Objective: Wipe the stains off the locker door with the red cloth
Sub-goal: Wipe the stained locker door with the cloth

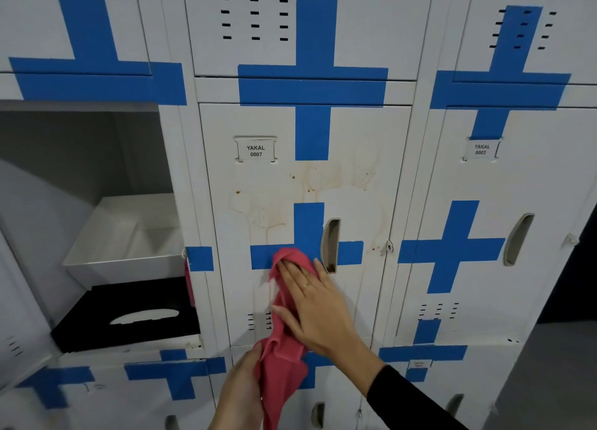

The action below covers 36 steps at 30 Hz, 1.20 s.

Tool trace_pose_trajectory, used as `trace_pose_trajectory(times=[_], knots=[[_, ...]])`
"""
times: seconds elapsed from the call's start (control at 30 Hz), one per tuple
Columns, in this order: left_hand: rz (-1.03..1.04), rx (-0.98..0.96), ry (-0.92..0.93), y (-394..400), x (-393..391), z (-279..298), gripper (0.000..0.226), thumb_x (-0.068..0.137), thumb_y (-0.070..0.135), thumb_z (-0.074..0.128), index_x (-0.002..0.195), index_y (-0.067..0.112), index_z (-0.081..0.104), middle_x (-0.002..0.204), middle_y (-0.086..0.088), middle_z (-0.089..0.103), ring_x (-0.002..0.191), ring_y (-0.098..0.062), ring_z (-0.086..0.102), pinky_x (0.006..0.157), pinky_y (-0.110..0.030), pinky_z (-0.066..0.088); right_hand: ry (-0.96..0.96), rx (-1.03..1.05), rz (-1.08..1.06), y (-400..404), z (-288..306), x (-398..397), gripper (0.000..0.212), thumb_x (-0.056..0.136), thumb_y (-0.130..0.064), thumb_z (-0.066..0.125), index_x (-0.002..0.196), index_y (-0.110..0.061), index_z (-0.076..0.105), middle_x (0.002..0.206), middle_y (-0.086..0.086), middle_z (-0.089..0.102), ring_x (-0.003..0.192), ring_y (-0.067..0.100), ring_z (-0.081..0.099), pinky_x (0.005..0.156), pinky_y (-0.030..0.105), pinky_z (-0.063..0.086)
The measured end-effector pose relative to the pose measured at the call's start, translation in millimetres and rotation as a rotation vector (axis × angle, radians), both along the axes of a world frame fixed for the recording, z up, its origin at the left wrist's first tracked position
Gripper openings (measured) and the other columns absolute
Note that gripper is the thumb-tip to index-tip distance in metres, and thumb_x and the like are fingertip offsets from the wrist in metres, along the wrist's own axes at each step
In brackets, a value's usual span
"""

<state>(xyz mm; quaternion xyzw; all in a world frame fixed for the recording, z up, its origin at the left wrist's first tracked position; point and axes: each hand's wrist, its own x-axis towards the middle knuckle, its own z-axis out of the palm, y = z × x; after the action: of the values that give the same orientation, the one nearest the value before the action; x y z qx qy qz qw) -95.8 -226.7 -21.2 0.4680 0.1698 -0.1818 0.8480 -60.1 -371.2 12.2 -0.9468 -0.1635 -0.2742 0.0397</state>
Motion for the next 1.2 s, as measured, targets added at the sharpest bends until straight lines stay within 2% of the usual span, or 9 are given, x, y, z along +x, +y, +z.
trace_pose_trajectory(times=[0.13, 0.2, 0.37, 0.47, 0.53, 0.73, 0.9, 1.0, 1.2], knots=[[0.004, 0.034, -0.018, 9.3, -0.3, -0.6, 0.025, 0.095, 0.015, 0.044, 0.102, -0.002, 0.062, 0.077, -0.018, 0.070, 0.080, -0.029, 0.059, 0.066, -0.035, 0.045, -0.025, 0.028, -0.038, -14.9, -10.8, -9.4, 0.067, 0.100, -0.058, 0.021, 0.151, -0.015, 0.028, 0.154, 0.000, 0.035, 0.144, 0.009, 0.026, 0.121, 0.035, -0.006], [0.017, 0.047, -0.025, 12.5, -1.8, 0.5, 0.023, 0.095, 0.015, 0.043, 0.090, 0.003, 0.062, 0.059, -0.012, 0.071, 0.076, -0.026, 0.057, 0.062, -0.033, 0.043, -0.101, 0.085, -0.060, -10.8, 4.3, -6.3, 0.066, 0.101, -0.057, 0.021, 0.151, -0.015, 0.030, 0.154, 0.000, 0.034, 0.144, 0.009, 0.026, 0.121, 0.035, -0.006], [0.032, 0.081, 0.035, 3.4, -1.2, 1.8, 0.024, 0.097, 0.020, 0.042, 0.105, 0.005, 0.059, 0.086, -0.014, 0.063, 0.076, -0.026, 0.057, 0.060, -0.032, 0.042, -0.068, 0.137, -0.028, 4.2, 9.0, 0.9, 0.065, 0.100, -0.053, 0.032, 0.152, -0.014, 0.025, 0.156, 0.000, 0.028, 0.145, 0.009, 0.021, 0.121, 0.034, -0.006], [0.039, 0.111, 0.004, 8.9, 2.1, -3.8, 0.029, 0.097, 0.015, 0.041, 0.115, -0.003, 0.055, 0.065, -0.014, 0.064, 0.067, -0.025, 0.052, 0.051, -0.031, 0.043, -0.033, 0.135, -0.046, -7.9, -13.2, -6.1, 0.065, 0.101, -0.056, 0.028, 0.152, -0.016, 0.024, 0.156, -0.004, 0.025, 0.145, 0.009, 0.023, 0.120, 0.035, -0.002], [0.021, 0.081, -0.002, 9.7, -1.6, -0.2, 0.024, 0.096, 0.013, 0.040, 0.107, 0.000, 0.058, 0.052, -0.012, 0.068, 0.070, -0.026, 0.054, 0.053, -0.032, 0.044, -0.055, 0.170, -0.081, -12.7, -16.7, -9.1, 0.065, 0.101, -0.058, 0.024, 0.152, -0.018, 0.024, 0.156, -0.004, 0.027, 0.145, 0.008, 0.022, 0.120, 0.037, 0.000], [-0.036, -0.013, 0.025, 6.6, -10.0, 3.5, 0.025, 0.097, 0.019, 0.038, 0.091, 0.009, 0.060, 0.094, -0.014, 0.063, 0.084, -0.028, 0.057, 0.068, -0.036, 0.044, -0.087, 0.267, -0.082, 8.7, -2.5, -2.3, 0.073, 0.098, -0.062, 0.019, 0.155, -0.016, 0.014, 0.159, -0.004, 0.018, 0.147, 0.005, 0.007, 0.120, 0.036, -0.012], [-0.008, 0.019, 0.057, 4.9, -6.0, -2.3, 0.026, 0.097, 0.017, 0.040, 0.110, 0.004, 0.059, 0.092, -0.014, 0.061, 0.083, -0.029, 0.056, 0.070, -0.035, 0.044, -0.036, 0.192, -0.063, -11.8, -20.7, -6.7, 0.070, 0.099, -0.062, 0.021, 0.154, -0.019, 0.019, 0.158, -0.005, 0.021, 0.147, 0.007, 0.015, 0.120, 0.037, -0.010], [-0.031, 0.062, 0.083, 1.7, -6.1, -1.0, 0.026, 0.097, 0.014, 0.039, 0.103, -0.005, 0.056, 0.086, -0.014, 0.058, 0.085, -0.030, 0.053, 0.068, -0.032, 0.040, -0.013, 0.156, -0.060, -23.6, -31.2, -9.2, 0.067, 0.100, -0.061, 0.020, 0.154, -0.021, 0.017, 0.158, -0.005, 0.023, 0.146, 0.007, 0.016, 0.120, 0.038, -0.008], [-0.026, 0.071, 0.106, -0.4, -3.9, -10.3, 0.026, 0.096, 0.017, 0.042, 0.094, 0.000, 0.061, 0.087, -0.014, 0.061, 0.077, -0.027, 0.055, 0.062, -0.033, 0.041, 0.030, 0.059, -0.073, -40.7, -46.3, -9.1, 0.060, 0.102, -0.053, 0.022, 0.152, -0.020, 0.020, 0.155, -0.003, 0.030, 0.144, 0.007, 0.022, 0.120, 0.039, -0.005]])
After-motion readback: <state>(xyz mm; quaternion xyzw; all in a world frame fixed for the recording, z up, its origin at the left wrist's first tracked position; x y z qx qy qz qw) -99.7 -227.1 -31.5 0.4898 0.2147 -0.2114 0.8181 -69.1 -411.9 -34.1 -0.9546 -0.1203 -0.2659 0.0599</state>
